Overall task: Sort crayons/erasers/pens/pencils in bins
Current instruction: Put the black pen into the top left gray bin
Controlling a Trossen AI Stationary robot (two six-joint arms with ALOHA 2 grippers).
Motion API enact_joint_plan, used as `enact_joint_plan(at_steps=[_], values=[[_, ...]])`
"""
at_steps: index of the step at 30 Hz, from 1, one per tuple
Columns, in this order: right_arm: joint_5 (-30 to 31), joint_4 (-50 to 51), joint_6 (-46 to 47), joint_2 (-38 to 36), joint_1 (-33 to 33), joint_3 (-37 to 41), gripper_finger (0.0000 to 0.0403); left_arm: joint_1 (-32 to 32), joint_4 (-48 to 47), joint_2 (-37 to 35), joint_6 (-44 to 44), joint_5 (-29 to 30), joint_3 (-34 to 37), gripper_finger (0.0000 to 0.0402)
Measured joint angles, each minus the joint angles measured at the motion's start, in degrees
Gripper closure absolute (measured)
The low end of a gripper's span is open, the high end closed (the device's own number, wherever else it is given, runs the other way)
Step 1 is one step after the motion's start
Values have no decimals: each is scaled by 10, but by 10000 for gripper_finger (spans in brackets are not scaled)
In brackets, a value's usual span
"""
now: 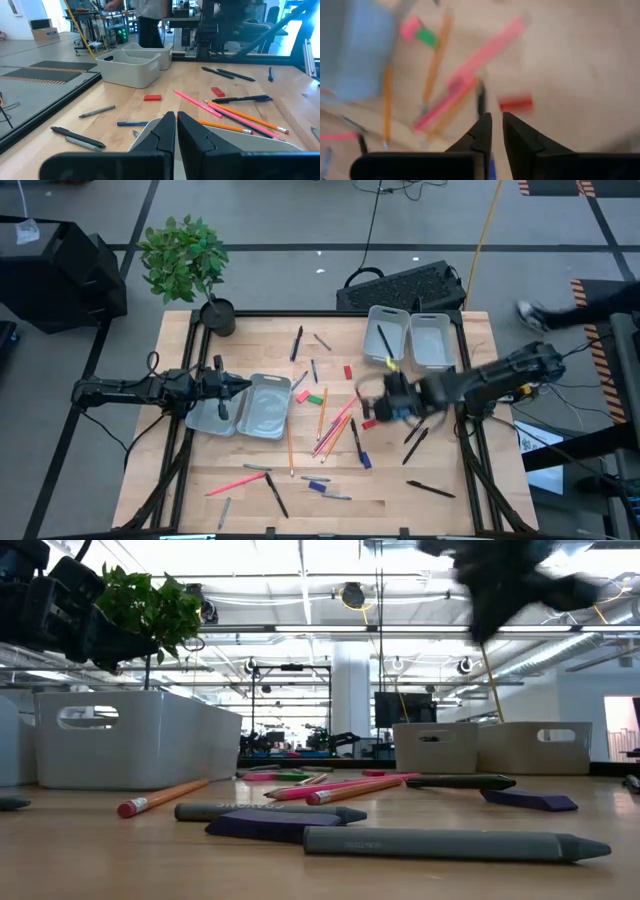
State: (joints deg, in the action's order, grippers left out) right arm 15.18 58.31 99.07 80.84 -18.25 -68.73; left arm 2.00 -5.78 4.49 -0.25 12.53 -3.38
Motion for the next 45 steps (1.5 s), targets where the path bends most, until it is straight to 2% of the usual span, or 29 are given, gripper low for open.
enact_joint_plan(at_steps=[3, 7, 9, 13, 19, 24, 31, 34, 38, 45], values=[[-32, 86, 118, 4, -64, 5, 370, 0, 0, 0, 0, 0, 0, 378], [-129, 143, 237, 3, -118, 49, 355, 0, 0, 0, 0, 0, 0, 378], [-154, 124, 264, -2, -133, 85, 343, 0, 0, 0, 0, 0, 0, 378], [-155, 20, 311, -29, -137, 174, 320, 0, 0, 0, 0, 0, 0, 378], [-167, -106, 325, -93, -91, 293, 287, 0, 0, 0, 0, 0, 0, 378], [-167, -111, 325, -123, -41, 330, 266, 0, 0, 0, 0, 0, 0, 378], [-172, -207, 324, -127, 14, 388, 264, 0, 0, 0, 0, 0, 0, 378], [-181, -213, 322, -119, 35, 393, 265, 0, 0, 0, 0, 0, 0, 378], [-189, -208, 318, -116, 57, 393, 285, 0, 0, 0, 0, 0, 0, 378], [-197, -194, 318, -115, 77, 393, 357, 0, 0, 0, 0, 0, 0, 378]])
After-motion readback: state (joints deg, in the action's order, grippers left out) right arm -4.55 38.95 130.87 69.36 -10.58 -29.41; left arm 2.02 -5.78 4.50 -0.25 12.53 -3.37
